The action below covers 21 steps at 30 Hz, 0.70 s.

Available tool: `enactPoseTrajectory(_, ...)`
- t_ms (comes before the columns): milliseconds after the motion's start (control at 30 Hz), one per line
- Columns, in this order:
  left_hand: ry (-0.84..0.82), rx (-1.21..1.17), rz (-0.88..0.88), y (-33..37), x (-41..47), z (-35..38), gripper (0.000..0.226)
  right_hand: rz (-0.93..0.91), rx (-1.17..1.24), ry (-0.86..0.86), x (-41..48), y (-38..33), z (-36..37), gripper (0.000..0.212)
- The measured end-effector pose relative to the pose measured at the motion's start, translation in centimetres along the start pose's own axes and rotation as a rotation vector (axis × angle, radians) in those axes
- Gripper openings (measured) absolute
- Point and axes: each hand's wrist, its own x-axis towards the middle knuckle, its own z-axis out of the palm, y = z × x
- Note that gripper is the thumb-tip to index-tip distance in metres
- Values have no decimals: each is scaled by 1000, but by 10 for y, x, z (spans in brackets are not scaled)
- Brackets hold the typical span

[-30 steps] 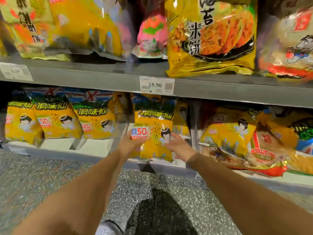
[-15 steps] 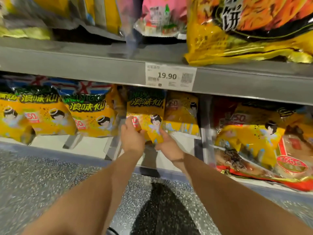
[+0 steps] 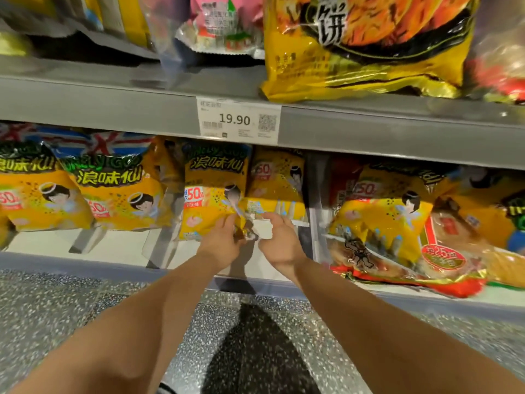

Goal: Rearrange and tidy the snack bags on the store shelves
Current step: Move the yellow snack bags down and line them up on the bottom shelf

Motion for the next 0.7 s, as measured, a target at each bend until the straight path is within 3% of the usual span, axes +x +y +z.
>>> enactPoseTrajectory(133, 6, 58, -8, 16, -1, -10, 40, 28, 61, -37, -14, 4, -20, 52)
enactPoseTrajectory(300, 108, 58, 157, 74, -15, -25, 26, 21, -1, -19, -34, 5, -58, 42)
enactPoseTrajectory(500, 101, 13, 339, 154, -31, -9, 26, 50, -136, 206, -60, 22, -117, 34)
enactPoseTrajectory(700, 2, -111, 287, 190, -36, 29, 60, 140, -199, 462, -84, 68, -162, 26)
